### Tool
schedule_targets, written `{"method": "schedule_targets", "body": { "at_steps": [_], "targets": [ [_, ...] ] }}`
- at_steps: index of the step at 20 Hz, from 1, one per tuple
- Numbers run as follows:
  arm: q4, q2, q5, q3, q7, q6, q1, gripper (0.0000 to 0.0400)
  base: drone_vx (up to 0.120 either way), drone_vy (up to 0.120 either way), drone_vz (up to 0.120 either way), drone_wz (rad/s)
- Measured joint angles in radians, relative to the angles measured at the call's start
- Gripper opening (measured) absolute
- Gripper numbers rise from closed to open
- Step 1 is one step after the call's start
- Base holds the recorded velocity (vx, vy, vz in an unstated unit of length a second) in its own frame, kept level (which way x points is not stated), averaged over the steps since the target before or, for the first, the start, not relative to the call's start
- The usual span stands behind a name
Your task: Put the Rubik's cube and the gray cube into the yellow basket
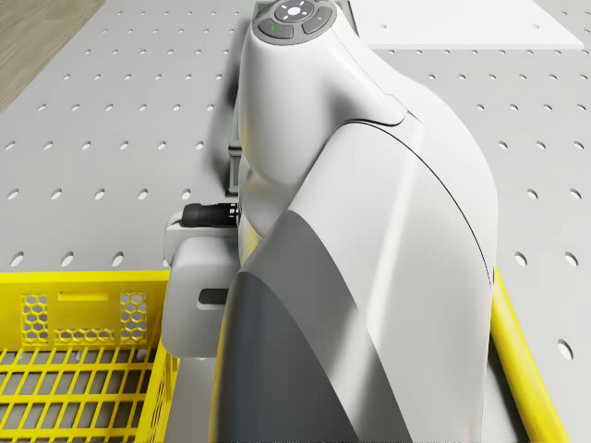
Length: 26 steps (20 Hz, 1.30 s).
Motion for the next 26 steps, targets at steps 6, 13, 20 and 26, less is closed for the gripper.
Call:
{"method": "schedule_targets", "body": {
  "at_steps": [6,13,20,26],
  "targets": [
    [0.0,-0.004,0.004,0.003,-0.001,0.003,0.001,0.025,0.0,0.12,-0.067,0.0],
    [0.0,-0.007,0.006,0.003,-0.002,0.005,0.002,0.025,0.0,0.12,0.0,0.0],
    [0.0,-0.009,0.006,0.004,-0.002,0.007,0.002,0.025,0.0,0.12,-0.051,0.0],
    [0.0,-0.01,0.007,0.004,-0.002,0.008,0.003,0.025,0.0,0.12,0.0,0.0]
  ]
}}
